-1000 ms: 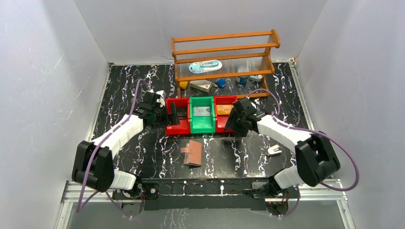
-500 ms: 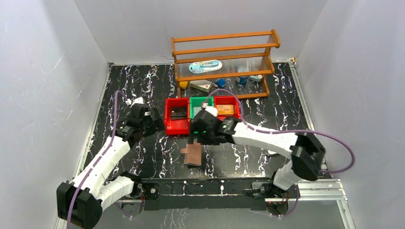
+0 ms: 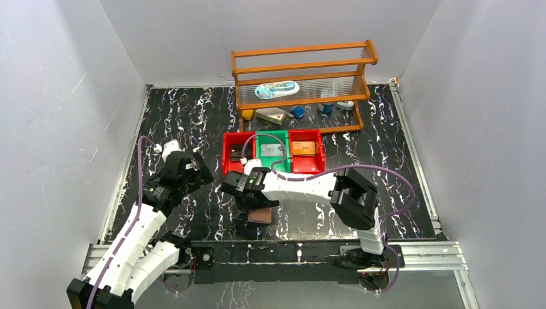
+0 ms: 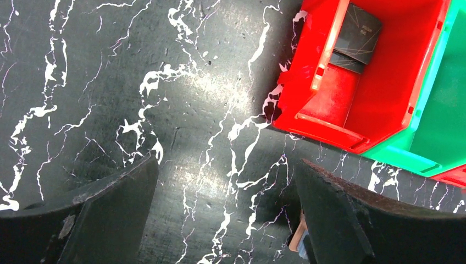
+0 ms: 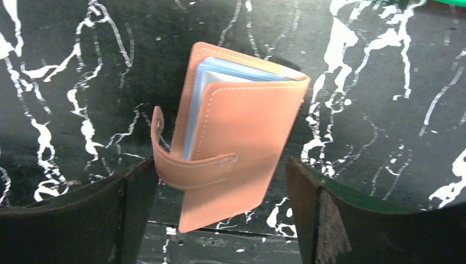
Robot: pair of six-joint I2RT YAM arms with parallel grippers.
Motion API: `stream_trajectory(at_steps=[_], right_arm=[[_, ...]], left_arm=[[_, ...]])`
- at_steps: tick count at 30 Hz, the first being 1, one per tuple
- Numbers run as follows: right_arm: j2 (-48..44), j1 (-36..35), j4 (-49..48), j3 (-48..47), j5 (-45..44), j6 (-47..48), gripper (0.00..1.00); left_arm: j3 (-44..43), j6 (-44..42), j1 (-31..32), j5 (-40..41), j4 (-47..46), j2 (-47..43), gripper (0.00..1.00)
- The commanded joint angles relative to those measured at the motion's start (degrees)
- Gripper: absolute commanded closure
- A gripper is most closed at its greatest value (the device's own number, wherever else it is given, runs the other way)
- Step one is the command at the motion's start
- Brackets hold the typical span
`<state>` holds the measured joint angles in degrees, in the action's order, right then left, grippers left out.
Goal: Take the credit cards out of the card holder
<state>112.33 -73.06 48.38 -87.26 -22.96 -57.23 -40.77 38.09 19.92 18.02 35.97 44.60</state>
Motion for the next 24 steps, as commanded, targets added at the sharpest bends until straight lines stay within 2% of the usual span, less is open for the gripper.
stream_trajectory(at_steps=[1, 5, 10, 13, 19, 24], right_arm=[[-1.3, 0.1, 7.8, -2.1, -5.6, -3.6, 0.12], [-7.2, 1.0, 0.0, 5.6, -2.0, -4.1, 0.34], [-16.9, 4.5, -14.2, 18.8, 5.6, -5.6, 0.49], [-22.8, 6.7, -22.9, 27.2, 9.1, -6.8, 0.51], [-34.2, 12.3, -40.9, 45.6, 17.3, -11.7, 0.56], [-39.0, 14.8, -48.0, 55.1, 19.5, -14.0, 0.59]], left_arm=[[0.2, 0.7, -0.3, 1.0, 2.3, -1.3, 0.05], [-0.3, 0.8, -0.3, -0.9, 1.9, -1.1, 0.05], [-0.6, -0.6, -0.3, -6.8, -0.1, -0.9, 0.06], [-0.3, -1.9, -0.3, -13.1, -3.0, -1.0, 0.07], [2.5, -3.0, -0.2, -30.8, -11.6, 1.2, 0.13], [4.2, -4.6, 0.2, -42.8, -16.5, 6.2, 0.19]])
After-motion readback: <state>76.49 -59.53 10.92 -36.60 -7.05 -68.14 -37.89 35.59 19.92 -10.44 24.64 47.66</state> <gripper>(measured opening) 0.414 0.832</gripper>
